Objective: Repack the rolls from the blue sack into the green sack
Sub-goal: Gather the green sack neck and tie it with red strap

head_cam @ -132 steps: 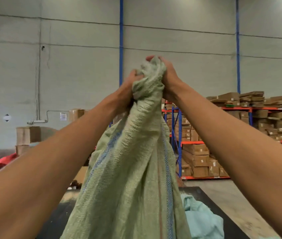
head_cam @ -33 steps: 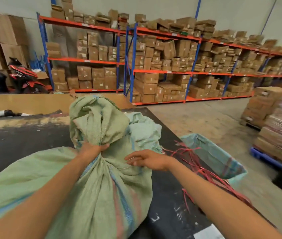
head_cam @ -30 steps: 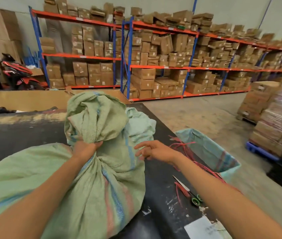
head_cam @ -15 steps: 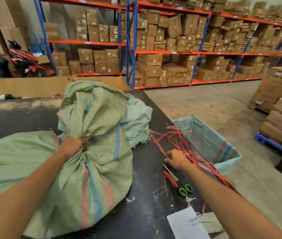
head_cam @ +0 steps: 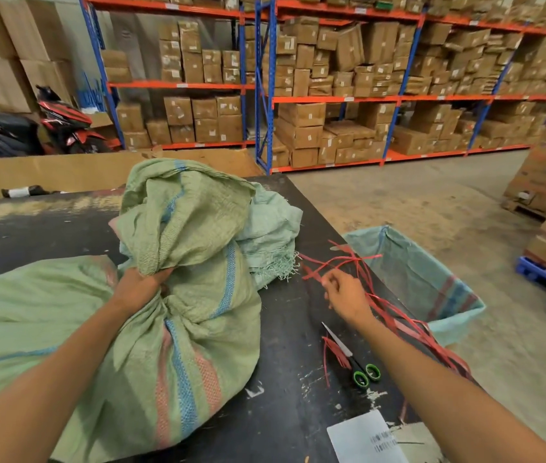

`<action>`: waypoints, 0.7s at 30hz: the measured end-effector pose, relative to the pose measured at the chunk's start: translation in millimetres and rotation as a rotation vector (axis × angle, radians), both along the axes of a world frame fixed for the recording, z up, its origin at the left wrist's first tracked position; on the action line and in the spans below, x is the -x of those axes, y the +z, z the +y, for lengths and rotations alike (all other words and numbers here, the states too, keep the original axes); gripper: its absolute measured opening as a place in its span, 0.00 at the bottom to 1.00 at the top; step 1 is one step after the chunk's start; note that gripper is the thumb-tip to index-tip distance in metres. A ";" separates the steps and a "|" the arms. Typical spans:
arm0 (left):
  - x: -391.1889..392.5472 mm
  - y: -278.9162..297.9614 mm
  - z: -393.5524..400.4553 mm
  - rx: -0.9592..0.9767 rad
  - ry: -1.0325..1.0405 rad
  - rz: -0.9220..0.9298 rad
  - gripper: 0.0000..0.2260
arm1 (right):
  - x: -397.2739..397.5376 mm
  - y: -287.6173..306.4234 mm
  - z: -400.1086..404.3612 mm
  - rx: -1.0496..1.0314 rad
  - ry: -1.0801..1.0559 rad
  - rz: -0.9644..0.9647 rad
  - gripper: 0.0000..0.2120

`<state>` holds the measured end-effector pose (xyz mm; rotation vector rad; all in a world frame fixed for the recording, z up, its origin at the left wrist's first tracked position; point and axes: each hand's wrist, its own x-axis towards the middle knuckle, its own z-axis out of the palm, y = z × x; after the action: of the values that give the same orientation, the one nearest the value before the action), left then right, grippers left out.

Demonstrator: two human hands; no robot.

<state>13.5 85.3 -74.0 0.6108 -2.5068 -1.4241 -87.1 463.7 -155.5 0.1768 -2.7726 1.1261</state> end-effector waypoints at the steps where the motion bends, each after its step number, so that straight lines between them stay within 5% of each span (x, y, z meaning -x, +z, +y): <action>1: -0.8 -0.6 -1.4 -0.027 0.002 0.006 0.09 | 0.0 15.7 -3.1 0.050 0.030 0.033 0.06; 13: -3.5 43.4 -39.4 -0.739 -0.054 0.167 0.12 | -3.9 207.6 -72.4 0.524 0.124 0.071 0.05; 21: -24.5 108.2 -57.6 -0.940 -0.163 0.281 0.15 | -22.8 261.7 -191.0 -0.030 0.517 0.224 0.06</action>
<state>38.1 27.6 34.2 0.2839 -1.5967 -2.5283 -64.3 272.7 106.2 1.0032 -2.6068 1.0738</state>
